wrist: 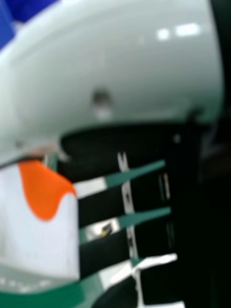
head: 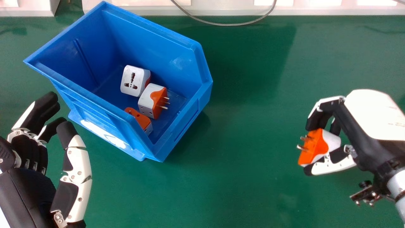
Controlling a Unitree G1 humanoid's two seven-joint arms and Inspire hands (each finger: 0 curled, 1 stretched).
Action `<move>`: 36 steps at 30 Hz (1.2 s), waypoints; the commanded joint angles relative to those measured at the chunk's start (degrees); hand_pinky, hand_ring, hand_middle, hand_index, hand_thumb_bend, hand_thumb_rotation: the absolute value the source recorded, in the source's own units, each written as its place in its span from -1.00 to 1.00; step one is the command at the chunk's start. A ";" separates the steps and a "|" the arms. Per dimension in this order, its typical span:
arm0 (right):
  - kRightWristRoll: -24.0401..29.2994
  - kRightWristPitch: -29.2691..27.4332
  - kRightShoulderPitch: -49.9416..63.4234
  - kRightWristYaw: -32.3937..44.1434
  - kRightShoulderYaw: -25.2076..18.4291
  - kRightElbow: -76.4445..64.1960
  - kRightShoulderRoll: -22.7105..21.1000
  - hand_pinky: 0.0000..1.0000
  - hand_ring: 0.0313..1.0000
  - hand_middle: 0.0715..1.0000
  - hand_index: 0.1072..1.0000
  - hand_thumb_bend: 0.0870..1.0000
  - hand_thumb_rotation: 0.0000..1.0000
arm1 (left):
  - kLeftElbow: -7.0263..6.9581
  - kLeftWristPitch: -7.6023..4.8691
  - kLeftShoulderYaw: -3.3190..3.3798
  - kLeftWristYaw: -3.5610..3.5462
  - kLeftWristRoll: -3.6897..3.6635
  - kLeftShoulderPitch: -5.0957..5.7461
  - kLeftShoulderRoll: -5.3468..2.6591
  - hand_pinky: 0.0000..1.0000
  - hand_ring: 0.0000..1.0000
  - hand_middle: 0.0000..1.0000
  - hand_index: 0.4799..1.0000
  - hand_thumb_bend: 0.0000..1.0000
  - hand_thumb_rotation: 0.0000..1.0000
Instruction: Pick all objects and put in blue box
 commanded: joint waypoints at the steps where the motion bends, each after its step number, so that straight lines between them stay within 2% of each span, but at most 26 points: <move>1: 0.54 -2.32 -1.71 -2.58 -1.17 -1.29 0.57 -0.43 -0.23 -0.06 -0.12 -0.06 -1.00 | -0.77 -0.31 -0.62 0.21 0.24 -0.04 -4.53 0.35 0.47 0.45 0.01 -0.52 -1.00; 3: 0.83 -3.41 -2.42 -3.25 -1.03 -1.08 0.91 -0.41 -0.22 -0.06 -0.12 -0.06 -1.00 | -0.72 -0.54 -0.72 0.25 0.04 -0.04 -4.56 0.35 0.47 0.45 0.01 -0.52 -1.00; 7: 0.70 -4.87 -4.09 -3.86 -0.59 -0.91 1.62 -0.36 -0.20 -0.05 -0.13 -0.06 -1.00 | -0.42 -0.78 -0.44 0.46 0.56 -0.21 -4.53 0.35 0.47 0.45 0.01 -0.52 -1.00; 10: 1.03 -6.64 -5.61 -5.27 -0.12 -0.22 2.55 -0.27 -0.16 -0.02 -0.11 -0.09 -1.00 | -0.37 -0.72 -0.25 0.45 0.46 -0.40 -4.41 0.36 0.48 0.45 0.02 -0.52 -1.00; 11: 0.99 -7.62 -6.24 -6.24 0.07 0.19 2.99 -0.29 -0.16 -0.02 -0.10 -0.10 -1.00 | -0.42 -0.58 -0.22 0.52 0.62 -0.44 -4.47 0.37 0.48 0.45 0.02 -0.53 -1.00; 14: 0.59 -9.62 -8.04 -8.60 0.64 1.34 4.23 -0.30 -0.14 0.01 -0.07 -0.10 -1.00 | -0.40 -0.49 -0.25 0.51 0.43 -0.67 -4.53 0.37 0.48 0.45 0.02 -0.53 -1.00; 21: 1.01 -15.52 -13.02 -14.50 3.76 4.90 8.71 -0.39 -0.16 0.02 -0.07 -0.11 -1.00 | 0.48 -0.89 0.46 0.42 0.44 -1.76 -4.26 0.36 0.47 0.45 0.02 -0.53 -1.00; 25: 1.31 -16.79 -15.85 -15.69 7.06 5.66 12.82 -0.39 -0.18 0.01 -0.07 -0.11 -1.00 | 0.87 -0.36 1.19 0.76 1.26 -2.48 -4.55 0.35 0.47 0.45 0.02 -0.52 -1.00; 29: 0.59 -17.76 -21.02 -17.36 11.45 8.61 17.80 -0.41 -0.17 0.02 -0.05 -0.11 -1.00 | 1.63 -0.61 1.61 0.73 1.29 -3.35 -4.40 0.36 0.47 0.45 0.03 -0.51 -1.00; 31: -0.13 -17.66 -24.26 -17.95 13.47 11.03 20.04 -0.33 -0.18 -0.03 -0.05 -0.10 -1.00 | 1.77 -0.73 1.80 0.70 1.16 -3.91 -4.34 0.36 0.47 0.45 0.03 -0.51 -1.00; 33: 0.20 -16.75 -27.57 -17.44 15.23 13.22 22.51 -0.32 -0.18 -0.05 -0.05 -0.10 -1.00 | 1.91 -0.78 2.16 0.85 1.40 -4.41 -4.41 0.36 0.47 0.45 0.02 -0.51 -1.00; 36: -0.88 -13.97 -32.76 -16.69 17.83 16.85 25.94 -0.34 -0.18 -0.03 -0.07 -0.10 -1.00 | 1.79 -0.22 2.96 1.42 2.71 -4.97 -4.76 0.35 0.46 0.45 0.00 -0.49 -1.00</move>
